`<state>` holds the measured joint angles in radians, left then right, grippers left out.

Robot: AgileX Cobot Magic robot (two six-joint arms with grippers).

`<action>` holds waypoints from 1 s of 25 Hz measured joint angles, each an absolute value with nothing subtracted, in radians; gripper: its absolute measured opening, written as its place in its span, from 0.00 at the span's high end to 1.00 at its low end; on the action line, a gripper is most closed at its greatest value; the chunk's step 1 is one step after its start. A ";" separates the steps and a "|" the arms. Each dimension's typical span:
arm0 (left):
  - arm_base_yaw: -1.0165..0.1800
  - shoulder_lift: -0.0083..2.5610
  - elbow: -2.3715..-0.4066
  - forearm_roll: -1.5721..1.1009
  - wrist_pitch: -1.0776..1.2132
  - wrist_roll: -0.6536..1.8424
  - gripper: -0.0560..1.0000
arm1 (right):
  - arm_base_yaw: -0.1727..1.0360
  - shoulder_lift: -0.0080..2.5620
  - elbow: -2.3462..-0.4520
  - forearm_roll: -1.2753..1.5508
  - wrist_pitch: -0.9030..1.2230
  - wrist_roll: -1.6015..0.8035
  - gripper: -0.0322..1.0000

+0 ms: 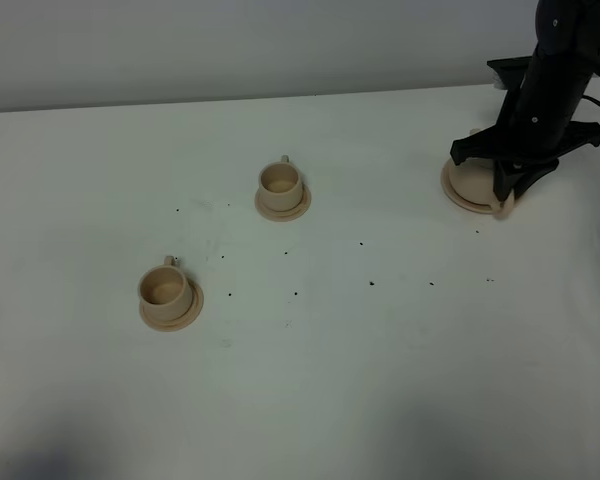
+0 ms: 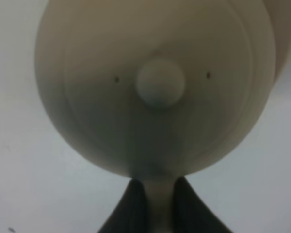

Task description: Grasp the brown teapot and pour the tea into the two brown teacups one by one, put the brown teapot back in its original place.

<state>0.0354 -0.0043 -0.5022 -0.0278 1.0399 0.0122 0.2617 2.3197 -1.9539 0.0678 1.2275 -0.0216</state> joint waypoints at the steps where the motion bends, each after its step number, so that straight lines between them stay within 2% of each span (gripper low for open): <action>1: 0.035 -0.004 -0.502 -0.028 1.040 0.012 0.66 | 0.262 2.315 -1.954 0.061 1.227 -0.022 0.85; 16: 0.035 -0.004 -0.502 -0.028 1.040 0.012 0.66 | 0.272 2.257 -1.954 0.009 1.226 -0.066 0.85; 25: 0.035 -0.004 -0.502 -0.028 1.040 0.012 0.66 | 0.433 2.233 -2.029 -0.085 1.230 -0.156 0.85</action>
